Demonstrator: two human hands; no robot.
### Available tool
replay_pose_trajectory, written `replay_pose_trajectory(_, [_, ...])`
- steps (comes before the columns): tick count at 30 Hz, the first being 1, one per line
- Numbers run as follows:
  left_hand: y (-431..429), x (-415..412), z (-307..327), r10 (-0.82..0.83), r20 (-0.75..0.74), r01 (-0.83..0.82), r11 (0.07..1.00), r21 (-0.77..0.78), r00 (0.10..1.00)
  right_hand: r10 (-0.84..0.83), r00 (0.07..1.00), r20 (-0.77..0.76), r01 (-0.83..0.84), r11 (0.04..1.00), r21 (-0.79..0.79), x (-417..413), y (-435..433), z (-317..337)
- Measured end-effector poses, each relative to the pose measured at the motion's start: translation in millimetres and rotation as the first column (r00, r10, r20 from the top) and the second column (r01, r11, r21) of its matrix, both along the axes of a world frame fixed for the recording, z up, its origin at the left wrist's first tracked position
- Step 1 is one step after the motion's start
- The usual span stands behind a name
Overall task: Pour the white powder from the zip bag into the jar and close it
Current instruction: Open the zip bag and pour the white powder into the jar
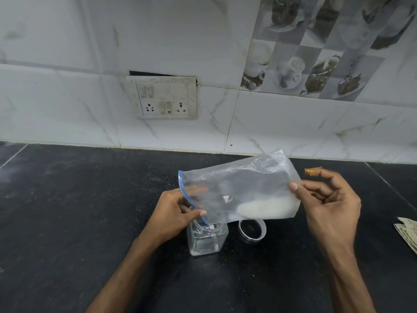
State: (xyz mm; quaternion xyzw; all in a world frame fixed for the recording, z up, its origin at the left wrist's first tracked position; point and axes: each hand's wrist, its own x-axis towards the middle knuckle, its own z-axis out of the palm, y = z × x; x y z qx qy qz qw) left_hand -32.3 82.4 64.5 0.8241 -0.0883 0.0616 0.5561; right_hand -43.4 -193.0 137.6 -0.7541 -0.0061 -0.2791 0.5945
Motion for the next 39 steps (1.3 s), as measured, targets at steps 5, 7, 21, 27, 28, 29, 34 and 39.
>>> replay_pose_trajectory(5, [4.7,-1.3,1.1,-0.026,-0.030,0.024,0.998,-0.049,0.999,-0.029,0.999,0.024,0.030,0.999,-0.020,3.1,-0.4,-4.0])
replay_pose_trajectory(7, [5.2,-2.4,3.1,-0.042,-0.020,0.041,0.998,-0.052,0.999,-0.043,0.999,0.028,0.044,0.999,-0.028,3.7,-0.7,-5.2])
replay_pose_trajectory(21, [2.8,-3.2,1.3,-0.051,-0.051,0.045,0.994,-0.098,0.997,-0.069,0.994,0.087,0.072,0.997,-0.037,2.0,2.7,-3.7])
replay_pose_trajectory(27, [3.6,0.1,1.4,-0.048,-0.050,0.042,0.993,-0.106,0.998,-0.064,0.991,0.117,0.070,0.996,-0.049,3.2,5.9,-0.7])
replay_pose_trajectory(28, [4.0,-0.4,1.5,-0.050,-0.050,0.045,0.994,-0.101,0.998,-0.057,0.991,0.119,0.065,0.996,-0.065,2.7,6.5,-0.4])
replay_pose_trajectory(29, [4.2,-1.6,2.2,-0.051,-0.047,0.047,0.994,-0.096,0.998,-0.047,0.992,0.118,0.058,0.995,-0.087,2.5,7.8,-0.2])
replay_pose_trajectory(34, [6.0,-2.2,0.1,-0.037,-0.029,0.034,0.993,-0.109,0.999,-0.007,0.989,0.149,0.028,0.990,-0.141,3.1,9.2,-1.1])
replay_pose_trajectory(39, [6.8,-2.5,-2.0,-0.026,-0.045,0.022,0.994,-0.105,0.999,0.005,0.988,0.156,0.015,0.992,-0.126,2.9,7.3,-3.3])
